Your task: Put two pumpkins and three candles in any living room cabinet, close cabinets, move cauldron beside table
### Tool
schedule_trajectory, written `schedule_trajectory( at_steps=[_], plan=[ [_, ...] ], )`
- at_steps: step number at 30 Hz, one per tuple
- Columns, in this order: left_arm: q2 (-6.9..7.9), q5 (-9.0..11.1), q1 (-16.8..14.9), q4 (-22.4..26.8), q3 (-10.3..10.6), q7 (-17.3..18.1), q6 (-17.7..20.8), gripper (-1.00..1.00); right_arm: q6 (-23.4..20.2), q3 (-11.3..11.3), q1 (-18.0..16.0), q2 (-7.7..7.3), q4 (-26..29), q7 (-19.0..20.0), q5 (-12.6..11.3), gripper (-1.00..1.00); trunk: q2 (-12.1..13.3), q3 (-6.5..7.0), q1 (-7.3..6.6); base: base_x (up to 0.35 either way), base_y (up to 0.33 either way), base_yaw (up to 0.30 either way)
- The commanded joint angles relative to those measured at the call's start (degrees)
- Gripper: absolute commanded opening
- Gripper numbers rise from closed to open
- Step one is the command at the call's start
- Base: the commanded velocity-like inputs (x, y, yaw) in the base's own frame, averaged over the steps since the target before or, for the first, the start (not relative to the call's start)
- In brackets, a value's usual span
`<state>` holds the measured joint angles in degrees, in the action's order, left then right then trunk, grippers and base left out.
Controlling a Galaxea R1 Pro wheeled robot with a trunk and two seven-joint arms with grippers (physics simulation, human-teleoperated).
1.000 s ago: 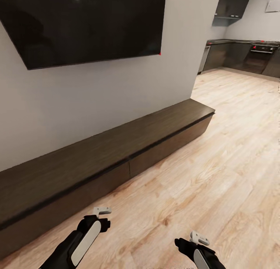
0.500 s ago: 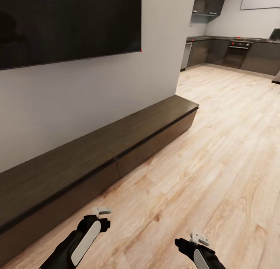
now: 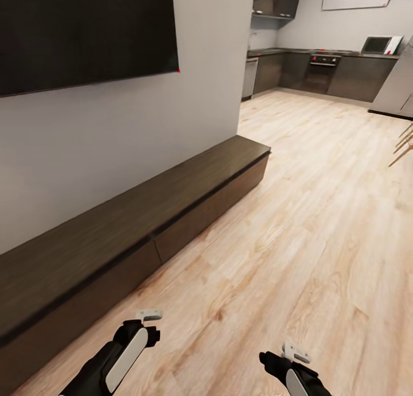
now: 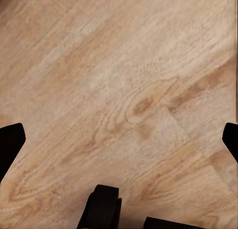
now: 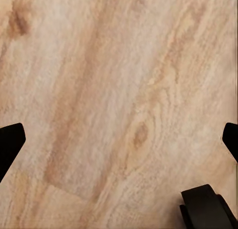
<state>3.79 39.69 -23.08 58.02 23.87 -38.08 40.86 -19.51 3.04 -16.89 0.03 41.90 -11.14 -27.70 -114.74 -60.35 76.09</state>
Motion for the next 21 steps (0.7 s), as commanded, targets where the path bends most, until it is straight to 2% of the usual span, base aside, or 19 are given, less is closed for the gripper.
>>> schedule_trajectory(
  at_steps=[1, 21],
  plan=[
    [0.08, 0.59, -0.04, 0.07, 0.21, -0.59, 0.02, 1.00, -0.07, 0.21, -0.01, -0.03, 0.07, -0.53, -0.52, 1.00, -0.02, -0.10, -0.01, 0.000, 0.000, -0.229],
    [0.08, 0.62, -0.04, 0.02, 0.21, -0.59, 0.01, 1.00, 0.18, 0.21, 0.01, -0.03, -0.15, -0.46, -0.52, 1.00, -0.02, -1.15, -0.01, 0.000, 0.000, -0.235]
  ],
)
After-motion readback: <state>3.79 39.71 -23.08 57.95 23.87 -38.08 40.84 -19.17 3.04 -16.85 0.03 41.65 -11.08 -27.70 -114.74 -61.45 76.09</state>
